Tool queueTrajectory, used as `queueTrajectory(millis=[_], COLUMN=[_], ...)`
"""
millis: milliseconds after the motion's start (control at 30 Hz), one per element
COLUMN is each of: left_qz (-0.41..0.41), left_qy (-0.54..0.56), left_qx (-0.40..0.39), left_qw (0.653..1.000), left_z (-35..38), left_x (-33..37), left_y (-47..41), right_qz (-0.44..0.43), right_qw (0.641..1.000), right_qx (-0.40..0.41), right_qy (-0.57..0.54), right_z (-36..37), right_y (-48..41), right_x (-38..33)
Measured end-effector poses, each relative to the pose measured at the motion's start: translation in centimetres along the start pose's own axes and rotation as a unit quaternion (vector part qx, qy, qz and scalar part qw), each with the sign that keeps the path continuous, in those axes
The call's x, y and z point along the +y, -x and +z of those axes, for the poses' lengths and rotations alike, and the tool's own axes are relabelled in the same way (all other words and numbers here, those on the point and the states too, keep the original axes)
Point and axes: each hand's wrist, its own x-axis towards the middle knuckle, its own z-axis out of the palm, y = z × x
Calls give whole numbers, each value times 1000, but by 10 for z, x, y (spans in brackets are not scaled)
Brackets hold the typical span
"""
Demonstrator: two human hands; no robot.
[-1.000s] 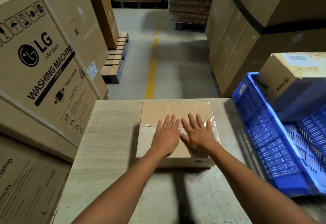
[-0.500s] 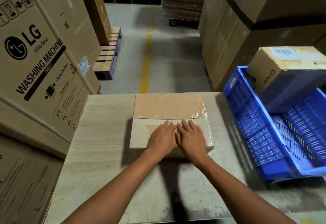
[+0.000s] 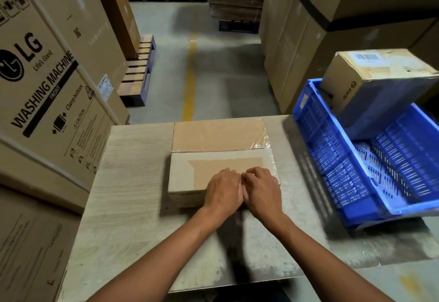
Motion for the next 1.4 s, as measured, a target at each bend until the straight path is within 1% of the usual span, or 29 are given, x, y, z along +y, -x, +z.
queueTrajectory(millis=[67,133,200,267,300,333,400,467,567,633,700,733,800,867,967,1033,1100,1167,1233,1267,1333,1400], left_qz=[-4,18,26,20,11,4,1,18,36,24,-16,-33,-40,-28,-28,-72,-146,-228,-303,-337,-391,-406], left_qy=[15,18,-1,-45,-68,-82,-86,-81,-74,-69,-58,-56,-70,-80,-85,-95,-108,-109,-88,-56,64,173], left_qx=[-9,-38,-79,-104,-116,-125,-134,-122,-83,-70,-78,-86,-88,-87,-109,-105,-68,-36,-10,5,42,85], left_qw=[1000,999,997,993,991,989,987,989,993,995,995,994,993,993,990,987,981,967,949,940,917,893], left_z=[-4,-1,6,14,17,20,21,18,8,5,6,8,13,15,12,8,5,-2,-15,-22,-33,-42], left_x=[5,5,4,5,5,5,2,-1,-4,-4,-6,-8,-13,-17,-22,-30,-44,-63,-83,-93,-107,-114], left_y=[-12,-25,-40,-54,-58,-61,-63,-67,-84,-99,-110,-114,-118,-119,-117,-113,-107,-101,-97,-96,-96,-97], right_qz=[24,35,29,7,-5,-15,-28,-30,-29,-33,-48,-56,-67,-61,-12,52,114,186,232,240,256,280], right_qw=[999,998,994,983,978,976,981,985,978,978,980,980,980,983,987,987,984,970,954,948,933,914], right_qx=[-43,-59,-103,-180,-203,-210,-180,-153,-175,-185,-178,-176,-159,-133,-137,-145,-137,-127,-116,-110,-96,-80], right_qy=[14,7,-8,19,40,52,61,79,111,93,77,80,97,111,89,39,-20,-89,-152,-178,-233,-284], right_z=[-3,-8,-11,-10,-9,-8,-4,-11,-26,-31,-27,-23,-13,-8,0,6,11,7,2,-1,-5,-11], right_y=[-12,-27,-40,-49,-52,-53,-52,-60,-93,-115,-127,-129,-129,-126,-121,-117,-113,-115,-119,-121,-123,-124], right_x=[3,11,22,33,38,42,44,39,36,38,41,43,47,49,43,33,27,25,26,27,28,27])
